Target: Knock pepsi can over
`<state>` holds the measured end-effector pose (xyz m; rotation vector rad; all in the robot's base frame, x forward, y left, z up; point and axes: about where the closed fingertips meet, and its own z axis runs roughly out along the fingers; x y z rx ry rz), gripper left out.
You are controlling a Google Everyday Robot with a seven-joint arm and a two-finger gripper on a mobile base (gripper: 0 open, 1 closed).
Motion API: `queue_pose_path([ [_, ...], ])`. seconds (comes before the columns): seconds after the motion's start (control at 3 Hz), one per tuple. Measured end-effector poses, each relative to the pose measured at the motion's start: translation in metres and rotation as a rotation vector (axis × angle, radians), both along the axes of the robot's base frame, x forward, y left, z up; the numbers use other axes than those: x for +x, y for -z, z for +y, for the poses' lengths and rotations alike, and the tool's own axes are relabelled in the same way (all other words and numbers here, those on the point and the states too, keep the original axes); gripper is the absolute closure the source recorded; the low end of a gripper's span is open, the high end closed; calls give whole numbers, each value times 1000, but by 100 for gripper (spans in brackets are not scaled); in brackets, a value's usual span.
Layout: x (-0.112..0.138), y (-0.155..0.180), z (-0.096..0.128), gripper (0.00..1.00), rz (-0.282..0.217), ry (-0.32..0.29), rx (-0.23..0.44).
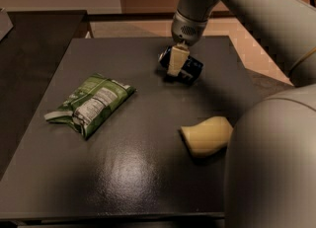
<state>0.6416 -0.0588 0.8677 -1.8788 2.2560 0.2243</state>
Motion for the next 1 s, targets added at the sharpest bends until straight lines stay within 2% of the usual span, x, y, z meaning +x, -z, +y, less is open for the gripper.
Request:
queue_pose_path([
  [0.33, 2, 10, 4, 13, 16, -24, -50],
  [0.67, 6, 23, 10, 0, 27, -52, -93],
  [1.0, 6, 23, 10, 0, 27, -52, -93],
])
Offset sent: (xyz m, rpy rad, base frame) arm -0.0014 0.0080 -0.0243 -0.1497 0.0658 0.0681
